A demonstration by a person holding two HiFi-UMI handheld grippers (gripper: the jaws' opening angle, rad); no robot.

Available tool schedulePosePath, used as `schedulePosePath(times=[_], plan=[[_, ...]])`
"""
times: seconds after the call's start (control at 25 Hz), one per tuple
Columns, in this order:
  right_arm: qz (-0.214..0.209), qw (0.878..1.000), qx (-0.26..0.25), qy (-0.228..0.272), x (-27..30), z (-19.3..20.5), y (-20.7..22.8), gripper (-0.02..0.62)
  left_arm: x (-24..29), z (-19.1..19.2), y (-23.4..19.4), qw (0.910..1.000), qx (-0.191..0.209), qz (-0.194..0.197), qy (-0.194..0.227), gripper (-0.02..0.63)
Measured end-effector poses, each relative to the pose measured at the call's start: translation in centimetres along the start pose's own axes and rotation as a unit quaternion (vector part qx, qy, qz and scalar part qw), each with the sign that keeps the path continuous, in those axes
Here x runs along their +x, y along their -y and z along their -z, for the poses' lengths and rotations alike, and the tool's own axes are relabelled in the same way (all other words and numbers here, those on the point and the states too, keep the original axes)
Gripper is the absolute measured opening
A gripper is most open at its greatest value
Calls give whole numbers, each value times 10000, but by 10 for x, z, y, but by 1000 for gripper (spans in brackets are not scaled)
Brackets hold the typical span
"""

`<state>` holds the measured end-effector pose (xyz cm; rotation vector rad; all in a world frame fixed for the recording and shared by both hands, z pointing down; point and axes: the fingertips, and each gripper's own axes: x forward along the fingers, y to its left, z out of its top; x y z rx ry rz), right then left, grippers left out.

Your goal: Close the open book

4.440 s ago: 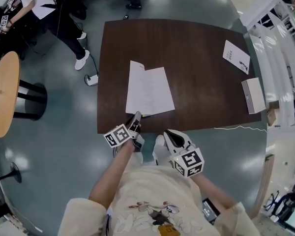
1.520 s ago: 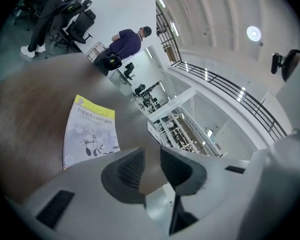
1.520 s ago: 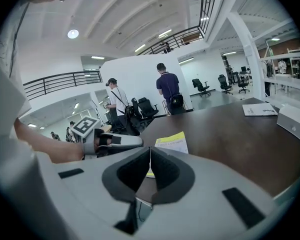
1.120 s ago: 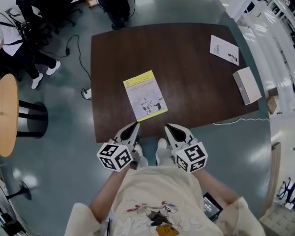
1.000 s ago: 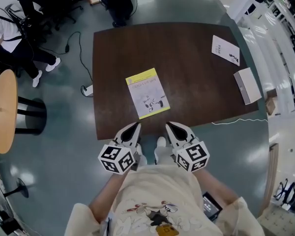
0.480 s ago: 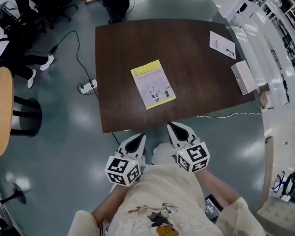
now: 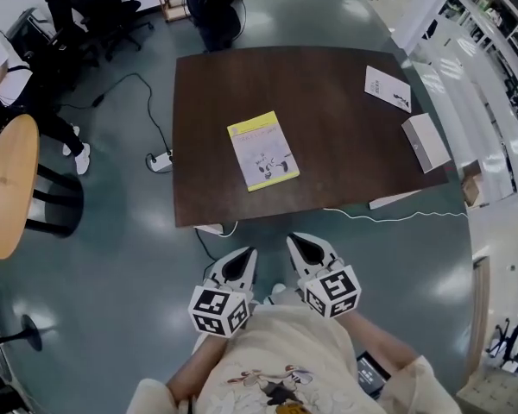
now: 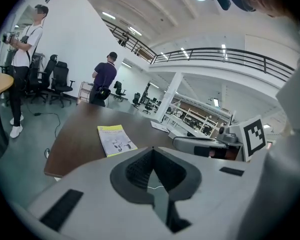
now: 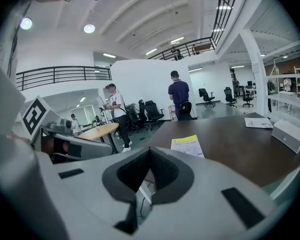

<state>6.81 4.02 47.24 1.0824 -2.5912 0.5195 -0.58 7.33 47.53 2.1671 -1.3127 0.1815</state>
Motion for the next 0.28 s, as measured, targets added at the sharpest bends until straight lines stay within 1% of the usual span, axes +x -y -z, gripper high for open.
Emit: schedulePosePath(times=[0.08,0.28], plan=[[-60,10000,4,57,-24,3,-2,3,-6,7,21,9998,98,-146,5,5],[-131,9997,153,154,-92,16,-7,3,-24,32,78,9994,5,-353,-36,5]])
